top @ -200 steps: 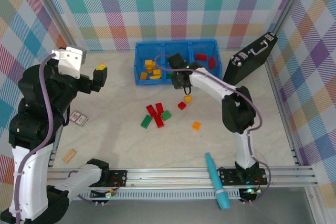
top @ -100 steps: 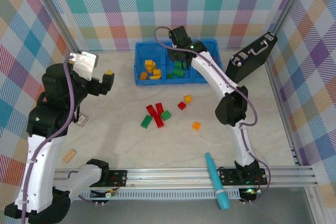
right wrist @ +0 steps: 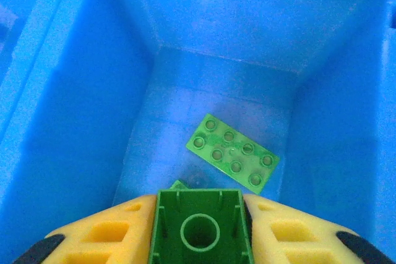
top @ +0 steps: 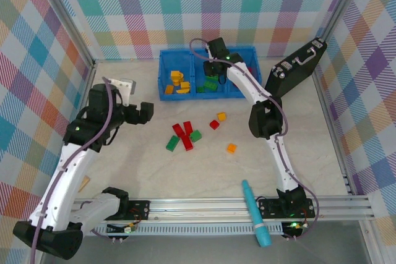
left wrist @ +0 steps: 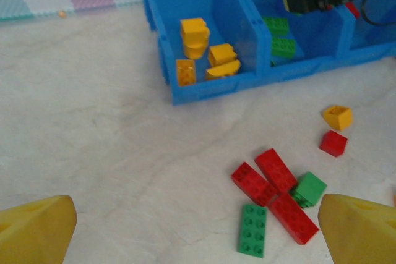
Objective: Sort the legos into containers by color
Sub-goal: Place the lego in the container, then pick up the lego from the center of the table.
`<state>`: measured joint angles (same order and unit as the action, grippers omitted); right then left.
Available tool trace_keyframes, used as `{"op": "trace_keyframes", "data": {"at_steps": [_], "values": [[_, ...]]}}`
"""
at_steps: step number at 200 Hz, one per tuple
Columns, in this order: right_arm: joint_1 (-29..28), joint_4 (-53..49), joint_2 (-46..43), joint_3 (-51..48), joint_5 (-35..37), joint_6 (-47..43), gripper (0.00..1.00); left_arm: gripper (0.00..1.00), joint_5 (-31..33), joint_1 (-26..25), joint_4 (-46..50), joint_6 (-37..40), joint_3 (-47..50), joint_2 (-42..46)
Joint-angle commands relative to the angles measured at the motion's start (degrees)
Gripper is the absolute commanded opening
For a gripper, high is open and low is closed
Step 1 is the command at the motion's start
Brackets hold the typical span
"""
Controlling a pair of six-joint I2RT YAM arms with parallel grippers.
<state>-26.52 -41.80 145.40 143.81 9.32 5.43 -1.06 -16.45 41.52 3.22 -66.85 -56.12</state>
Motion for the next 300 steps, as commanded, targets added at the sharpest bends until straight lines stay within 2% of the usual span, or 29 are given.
{"op": "trace_keyframes", "data": {"at_steps": [1, 45, 65, 96, 143, 190, 228, 259, 300], "values": [[0.4, 2.4, 1.0, 0.8, -2.6, -3.1, 0.38, 1.0, -2.1, -4.0, -2.1, -3.3, 0.5, -2.4], [0.6, 4.4, -1.0, -2.3, -3.9, -6.8, 0.48, 1.0, -1.3, -12.3, -8.5, -8.4, 0.8, -11.4], [0.8, 7.3, -5.1, -6.5, -5.6, -8.3, 0.6, 1.0, -3.5, -14.8, -12.9, -11.1, 0.2, -17.4], [1.4, 8.6, -12.9, -11.3, -6.8, -10.5, 0.69, 1.0, -4.5, -19.5, -16.1, -10.6, -5.0, -29.4], [3.5, 9.7, -29.3, -23.7, -7.3, -13.5, 0.77, 1.0, -6.8, -22.0, -14.7, -14.5, -17.0, -46.4], [4.6, 13.3, -46.2, -41.9, -4.3, -14.1, 0.8, 0.96, -6.7, -23.9, -7.9, -25.2, -29.4, -58.7], [6.8, 15.1, -56.9, -55.4, -3.3, -11.5, 0.81, 0.89, -6.9, -24.7, -7.3, -34.5, -33.4, -64.0], [7.8, 16.5, -63.4, -63.4, -3.2, -8.0, 0.83, 0.86, -4.6, -26.1, -5.1, -37.3, -37.0, -67.7], [7.8, 17.4, -70.5, -71.8, -4.1, -4.1, 0.91, 0.85, -1.5, -27.7, -2.6, -40.1, -40.8, -71.4]]}}
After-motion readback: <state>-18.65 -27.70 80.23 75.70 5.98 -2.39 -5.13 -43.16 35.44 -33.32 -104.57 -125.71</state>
